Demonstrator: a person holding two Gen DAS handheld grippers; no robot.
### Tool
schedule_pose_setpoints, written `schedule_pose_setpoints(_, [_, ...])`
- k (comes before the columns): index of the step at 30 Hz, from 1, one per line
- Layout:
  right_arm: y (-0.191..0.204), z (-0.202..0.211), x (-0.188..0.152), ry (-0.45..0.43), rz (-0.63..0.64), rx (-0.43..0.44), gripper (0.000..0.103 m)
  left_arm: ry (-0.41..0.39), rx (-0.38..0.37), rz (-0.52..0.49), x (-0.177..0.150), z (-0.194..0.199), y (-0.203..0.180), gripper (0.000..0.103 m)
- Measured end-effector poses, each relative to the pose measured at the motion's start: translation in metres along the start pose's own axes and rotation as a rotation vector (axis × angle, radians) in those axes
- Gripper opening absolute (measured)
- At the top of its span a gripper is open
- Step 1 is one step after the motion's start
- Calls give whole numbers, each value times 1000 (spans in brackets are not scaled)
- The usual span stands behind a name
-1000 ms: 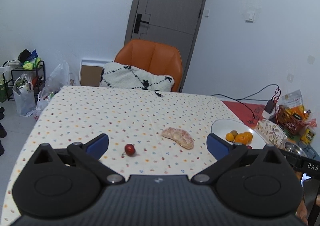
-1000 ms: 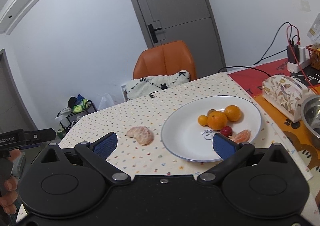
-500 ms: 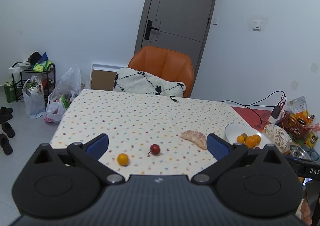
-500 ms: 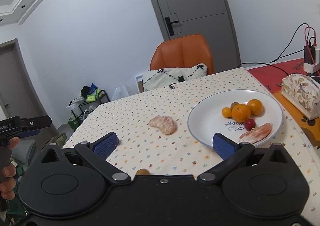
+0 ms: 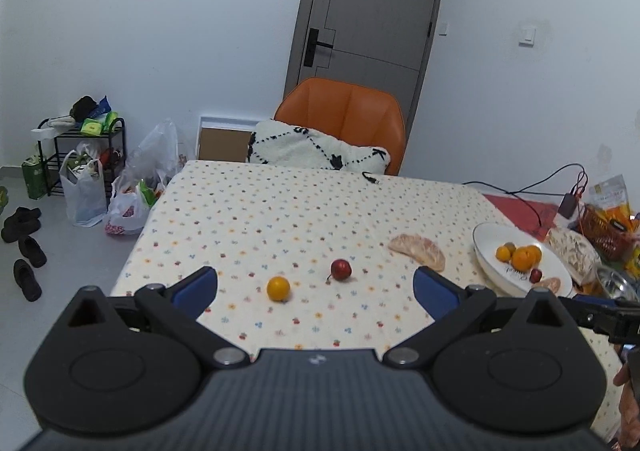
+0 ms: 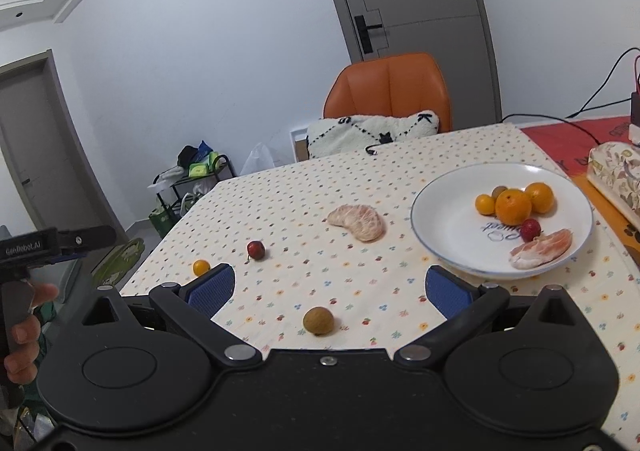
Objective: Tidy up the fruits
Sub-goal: 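Withdraw both tools from the plate toward the remaining fruits, then grasp a small orange citrus with the left tool while the right tool grasps a kiwi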
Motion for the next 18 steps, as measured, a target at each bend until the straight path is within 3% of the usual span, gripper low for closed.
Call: schedule_pose_setpoints(18, [13, -19, -30, 63, 38, 11, 103, 47, -7, 10, -29, -19, 8, 102])
Point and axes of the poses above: each gripper's, at about its wrist camera, not at the fingertips, and z roughly against the way its jaws point, y to its left, x to its top, the point moved 6 cm from there along -z, roughly the way its jaws point, and after that the axes turned 14 degrees about -y, right-handed, at the moved point
